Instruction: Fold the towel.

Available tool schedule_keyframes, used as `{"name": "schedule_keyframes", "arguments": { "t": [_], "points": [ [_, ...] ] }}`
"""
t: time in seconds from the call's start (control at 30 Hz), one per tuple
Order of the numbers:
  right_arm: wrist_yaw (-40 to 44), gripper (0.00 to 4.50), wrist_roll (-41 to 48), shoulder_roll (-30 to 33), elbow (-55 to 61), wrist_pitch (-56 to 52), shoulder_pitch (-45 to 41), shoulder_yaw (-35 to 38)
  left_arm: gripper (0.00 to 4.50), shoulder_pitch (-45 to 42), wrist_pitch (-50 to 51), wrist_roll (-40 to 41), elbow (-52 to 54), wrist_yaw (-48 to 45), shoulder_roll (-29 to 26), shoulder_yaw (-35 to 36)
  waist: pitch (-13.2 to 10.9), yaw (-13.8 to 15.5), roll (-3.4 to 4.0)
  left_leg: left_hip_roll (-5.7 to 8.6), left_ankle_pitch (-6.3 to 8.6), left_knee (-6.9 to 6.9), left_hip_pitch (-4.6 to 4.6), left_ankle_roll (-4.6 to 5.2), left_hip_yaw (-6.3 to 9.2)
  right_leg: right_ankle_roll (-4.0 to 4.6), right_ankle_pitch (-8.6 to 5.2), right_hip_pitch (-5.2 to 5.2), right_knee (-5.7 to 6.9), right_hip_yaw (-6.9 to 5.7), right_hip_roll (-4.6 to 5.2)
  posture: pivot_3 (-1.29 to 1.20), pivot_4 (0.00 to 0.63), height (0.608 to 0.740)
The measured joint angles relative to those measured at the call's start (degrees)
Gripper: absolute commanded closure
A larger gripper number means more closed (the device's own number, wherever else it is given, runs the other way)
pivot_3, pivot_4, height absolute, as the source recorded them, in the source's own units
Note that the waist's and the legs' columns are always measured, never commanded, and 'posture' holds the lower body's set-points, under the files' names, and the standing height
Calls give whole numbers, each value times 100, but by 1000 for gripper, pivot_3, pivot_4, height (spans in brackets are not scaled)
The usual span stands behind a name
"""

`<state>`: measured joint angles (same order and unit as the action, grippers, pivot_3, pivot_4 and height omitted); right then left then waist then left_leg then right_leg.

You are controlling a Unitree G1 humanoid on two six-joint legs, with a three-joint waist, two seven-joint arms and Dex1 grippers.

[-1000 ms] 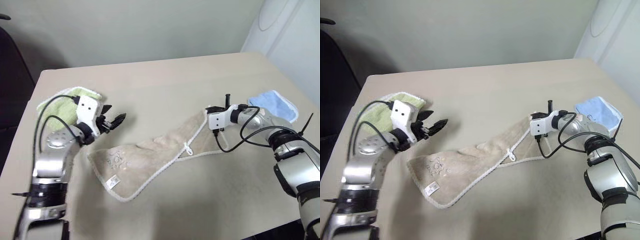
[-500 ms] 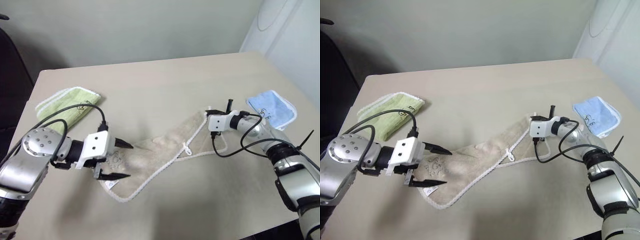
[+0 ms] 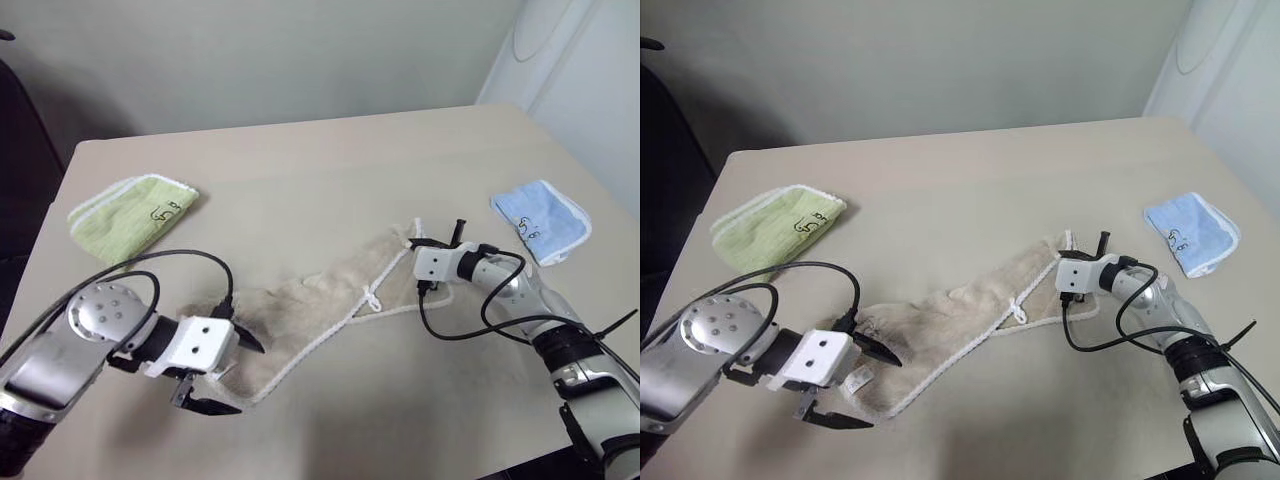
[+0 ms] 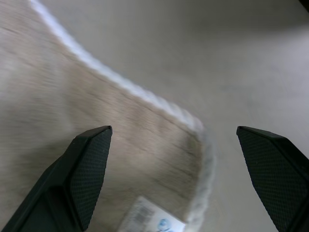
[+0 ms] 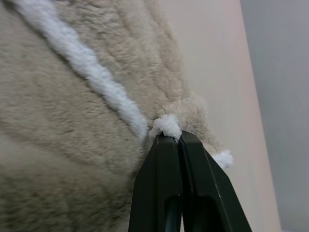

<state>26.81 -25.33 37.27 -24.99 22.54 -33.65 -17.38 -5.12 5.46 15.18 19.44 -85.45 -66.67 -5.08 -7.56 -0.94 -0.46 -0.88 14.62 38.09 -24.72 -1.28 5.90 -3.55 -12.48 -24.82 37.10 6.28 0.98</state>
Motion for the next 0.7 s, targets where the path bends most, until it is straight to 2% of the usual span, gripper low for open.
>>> {"name": "schedule_keyframes", "arguments": {
  "t": [0.17,0.2,0.3,0.5,0.63,0.7],
  "points": [
    [126,4500,66,4,279,-212,128,59,20,91,-729,-624,-294,101,13,-221,2,-3,3,0,0,1,3,0,1,0,0,3,1,-1,0,0,150,740],
    [139,4500,80,4,304,-241,128,59,182,91,-847,-691,-319,128,26,-236,6,-2,8,0,0,2,4,1,1,0,0,5,1,-1,1,0,150,740],
    [157,4500,87,4,343,-287,126,59,928,91,-1056,-819,-392,265,120,-252,21,0,26,0,1,2,17,3,1,1,0,17,1,-1,4,0,150,740],
    [221,4500,88,3,344,-312,118,62,3022,177,-1075,-849,-432,428,296,-257,58,11,86,1,6,0,28,11,1,2,-1,28,0,0,14,0,150,740],
    [235,4500,89,1,345,-312,99,62,4415,206,-1062,-846,-434,584,354,-234,66,13,98,1,8,0,35,13,0,4,-2,33,0,0,14,0,150,740],
    [239,4500,89,-3,342,-312,88,62,4466,223,-1038,-810,-443,607,360,-209,67,3,100,1,11,-1,35,14,-1,5,-3,31,0,0,14,0,150,740]
  ]
}}
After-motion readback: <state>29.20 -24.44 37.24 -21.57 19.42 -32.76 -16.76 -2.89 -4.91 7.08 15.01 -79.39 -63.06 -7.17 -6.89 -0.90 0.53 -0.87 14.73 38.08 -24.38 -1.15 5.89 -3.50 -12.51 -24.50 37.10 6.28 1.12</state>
